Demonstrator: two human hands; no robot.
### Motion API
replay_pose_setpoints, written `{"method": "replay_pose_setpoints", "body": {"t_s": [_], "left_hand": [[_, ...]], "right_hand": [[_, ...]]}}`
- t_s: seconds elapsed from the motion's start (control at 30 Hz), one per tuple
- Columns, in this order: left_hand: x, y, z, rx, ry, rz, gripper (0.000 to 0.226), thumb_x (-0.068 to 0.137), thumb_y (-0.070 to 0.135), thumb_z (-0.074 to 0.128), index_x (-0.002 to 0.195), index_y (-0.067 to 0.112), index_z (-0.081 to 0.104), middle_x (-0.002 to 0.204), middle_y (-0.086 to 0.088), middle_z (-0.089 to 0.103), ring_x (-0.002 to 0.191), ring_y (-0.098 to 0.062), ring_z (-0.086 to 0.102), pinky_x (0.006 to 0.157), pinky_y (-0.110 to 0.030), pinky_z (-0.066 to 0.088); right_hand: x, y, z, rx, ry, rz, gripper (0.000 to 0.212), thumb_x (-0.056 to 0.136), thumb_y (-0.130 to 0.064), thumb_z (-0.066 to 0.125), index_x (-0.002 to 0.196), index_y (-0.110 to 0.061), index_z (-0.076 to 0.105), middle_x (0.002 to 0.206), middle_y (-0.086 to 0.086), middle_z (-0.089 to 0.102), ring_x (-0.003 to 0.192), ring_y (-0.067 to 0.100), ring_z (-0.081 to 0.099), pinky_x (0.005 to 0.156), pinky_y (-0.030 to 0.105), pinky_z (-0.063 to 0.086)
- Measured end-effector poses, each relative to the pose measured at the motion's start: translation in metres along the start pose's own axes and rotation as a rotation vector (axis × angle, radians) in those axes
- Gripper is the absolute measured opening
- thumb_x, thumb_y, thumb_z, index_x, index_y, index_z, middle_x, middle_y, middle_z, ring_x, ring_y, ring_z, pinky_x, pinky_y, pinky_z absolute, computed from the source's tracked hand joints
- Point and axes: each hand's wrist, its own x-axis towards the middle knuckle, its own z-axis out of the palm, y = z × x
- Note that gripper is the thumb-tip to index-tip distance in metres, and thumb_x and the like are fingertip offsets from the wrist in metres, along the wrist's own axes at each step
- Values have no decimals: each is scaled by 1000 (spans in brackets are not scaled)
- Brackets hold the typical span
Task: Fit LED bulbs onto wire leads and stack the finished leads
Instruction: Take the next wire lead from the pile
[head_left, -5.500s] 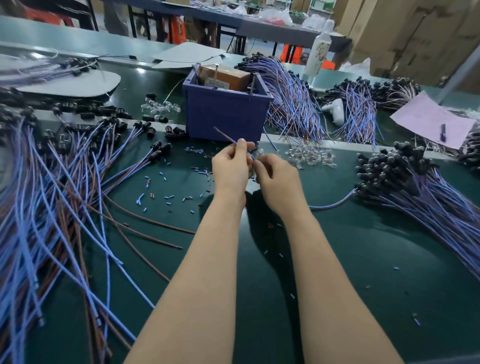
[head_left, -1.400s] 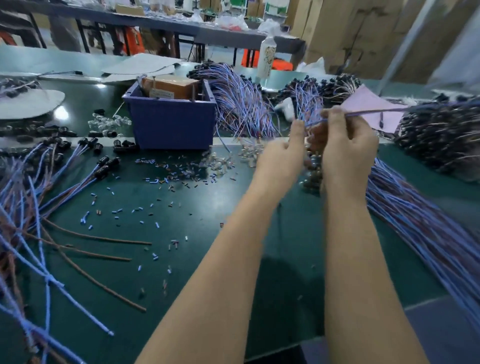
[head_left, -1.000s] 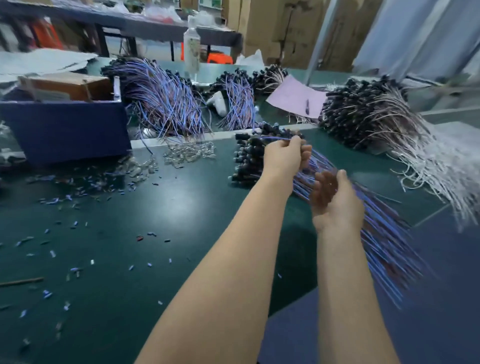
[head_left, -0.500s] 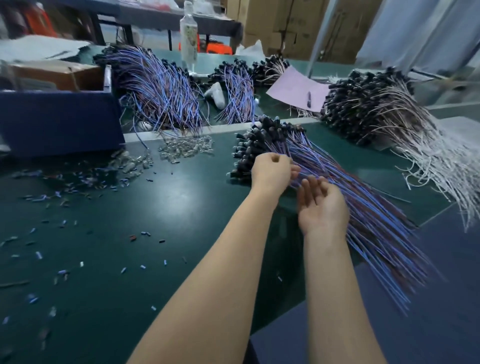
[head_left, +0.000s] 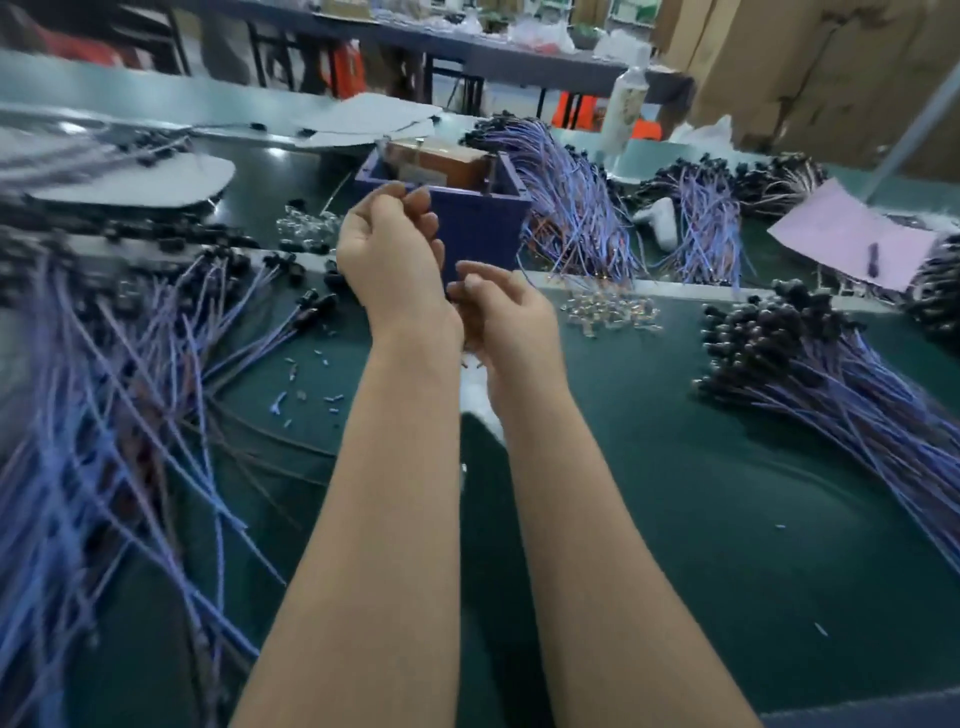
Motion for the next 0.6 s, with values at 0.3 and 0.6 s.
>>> {"method": "replay_pose_setpoints", "body": {"t_s": [0.3, 0.6], "left_hand": [[44, 44, -54, -138, 216, 14, 22, 92, -2, 36, 85, 12, 52, 70, 1, 55, 54, -7, 46, 44, -15, 33], [52, 45, -63, -132, 230, 2, 22, 90, 0, 37, 84, 15, 51, 72, 3, 59, 57, -7, 49, 49, -17, 37]], "right_hand": [[5, 60, 102, -1102, -380, -49, 32, 100, -16, 38, 128, -7, 49, 137, 15, 45, 130, 31, 37, 108, 42, 27], [15, 70, 108, -1446, -310, -154, 33, 98, -30, 39, 128, -19, 45, 131, 11, 42, 125, 33, 33, 100, 44, 28]]}}
